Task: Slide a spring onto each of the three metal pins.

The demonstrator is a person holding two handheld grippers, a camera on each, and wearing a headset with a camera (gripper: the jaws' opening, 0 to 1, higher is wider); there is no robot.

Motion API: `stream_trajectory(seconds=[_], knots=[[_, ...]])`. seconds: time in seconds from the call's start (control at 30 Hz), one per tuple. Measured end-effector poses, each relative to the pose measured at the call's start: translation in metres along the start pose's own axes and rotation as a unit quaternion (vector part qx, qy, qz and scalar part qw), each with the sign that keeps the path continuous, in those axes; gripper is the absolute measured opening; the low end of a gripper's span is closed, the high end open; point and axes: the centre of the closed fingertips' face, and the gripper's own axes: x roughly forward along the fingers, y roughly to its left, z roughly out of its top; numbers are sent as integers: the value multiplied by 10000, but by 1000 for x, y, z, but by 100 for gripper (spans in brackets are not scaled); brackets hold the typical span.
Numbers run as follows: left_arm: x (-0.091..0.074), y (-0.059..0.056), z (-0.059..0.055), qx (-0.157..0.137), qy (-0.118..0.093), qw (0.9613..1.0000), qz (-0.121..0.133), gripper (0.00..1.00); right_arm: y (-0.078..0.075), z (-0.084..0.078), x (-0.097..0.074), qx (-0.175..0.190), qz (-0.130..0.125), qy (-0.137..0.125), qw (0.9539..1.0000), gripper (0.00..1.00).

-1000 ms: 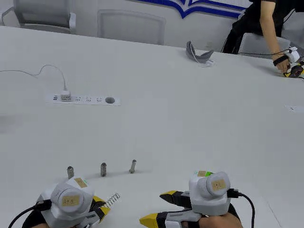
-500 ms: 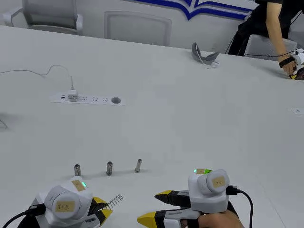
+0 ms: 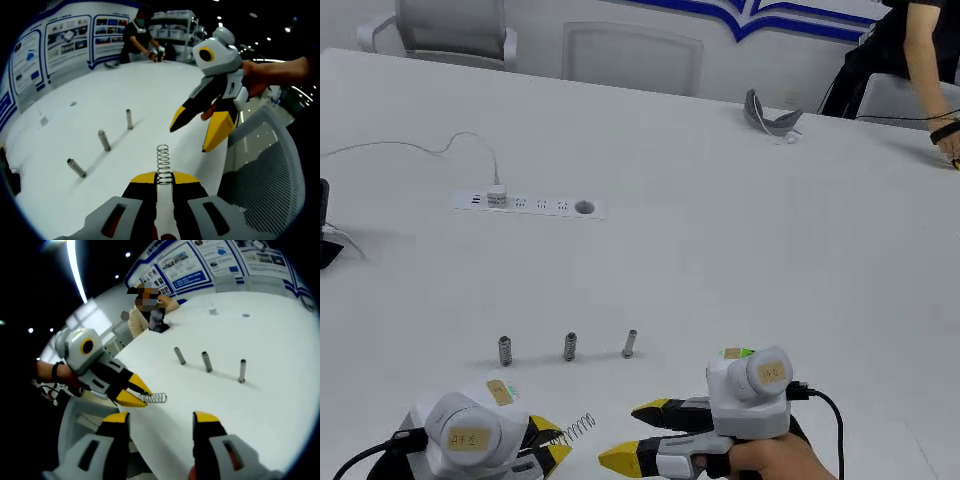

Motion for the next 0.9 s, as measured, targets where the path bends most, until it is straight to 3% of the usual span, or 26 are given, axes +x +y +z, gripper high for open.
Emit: stream_trajectory(seconds=[0.4,0.9], knots=[[2,-17,8,179,-104,9996,-165,10,16,10,9,446,494,-180,9976,38],[4,-12,19,443,-144,9987,-195,10,10,16,7,576,431,-298,9970,28]])
